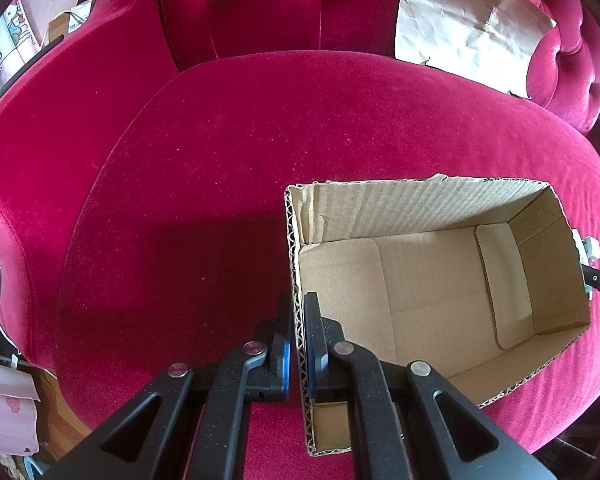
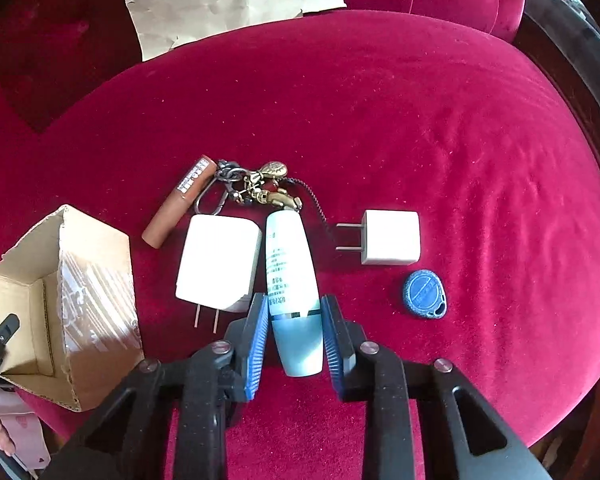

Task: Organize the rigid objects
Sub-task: 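Close the right gripper on the bottle and lift it, then carry the bottle with the right gripper over the cardboard box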

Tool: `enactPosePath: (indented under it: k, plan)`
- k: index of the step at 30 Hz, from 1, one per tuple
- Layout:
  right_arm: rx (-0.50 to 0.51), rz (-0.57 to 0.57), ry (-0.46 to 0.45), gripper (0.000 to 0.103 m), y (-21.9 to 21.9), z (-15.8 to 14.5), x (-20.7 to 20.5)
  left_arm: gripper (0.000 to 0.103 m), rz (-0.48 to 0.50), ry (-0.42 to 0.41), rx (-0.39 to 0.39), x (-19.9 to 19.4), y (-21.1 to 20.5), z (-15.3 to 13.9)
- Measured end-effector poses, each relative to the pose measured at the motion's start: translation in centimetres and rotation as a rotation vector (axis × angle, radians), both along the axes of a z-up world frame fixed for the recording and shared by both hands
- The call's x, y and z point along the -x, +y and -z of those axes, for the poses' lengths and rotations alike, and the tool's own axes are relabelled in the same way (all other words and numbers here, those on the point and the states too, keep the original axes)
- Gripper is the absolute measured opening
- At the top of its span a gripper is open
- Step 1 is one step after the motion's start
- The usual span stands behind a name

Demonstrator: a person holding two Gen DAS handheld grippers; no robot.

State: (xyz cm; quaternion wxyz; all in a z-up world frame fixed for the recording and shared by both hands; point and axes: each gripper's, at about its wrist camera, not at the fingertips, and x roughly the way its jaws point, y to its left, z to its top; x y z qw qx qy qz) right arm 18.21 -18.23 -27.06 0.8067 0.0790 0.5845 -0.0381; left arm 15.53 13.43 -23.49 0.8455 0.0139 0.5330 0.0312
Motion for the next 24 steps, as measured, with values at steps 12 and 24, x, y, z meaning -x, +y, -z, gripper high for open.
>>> enactPosePath:
  k: [12,24]
  plan:
    - [-0.002,0.018,-0.047,0.028,-0.4,-2.7,0.9,0.005,-0.005,0.004,0.006,-0.1,0.0,0.0]
    - [0.002,-0.012,-0.145,0.028,0.0,-7.7,1.2,0.004,-0.007,0.006,0.016,0.0,0.2,0.1]
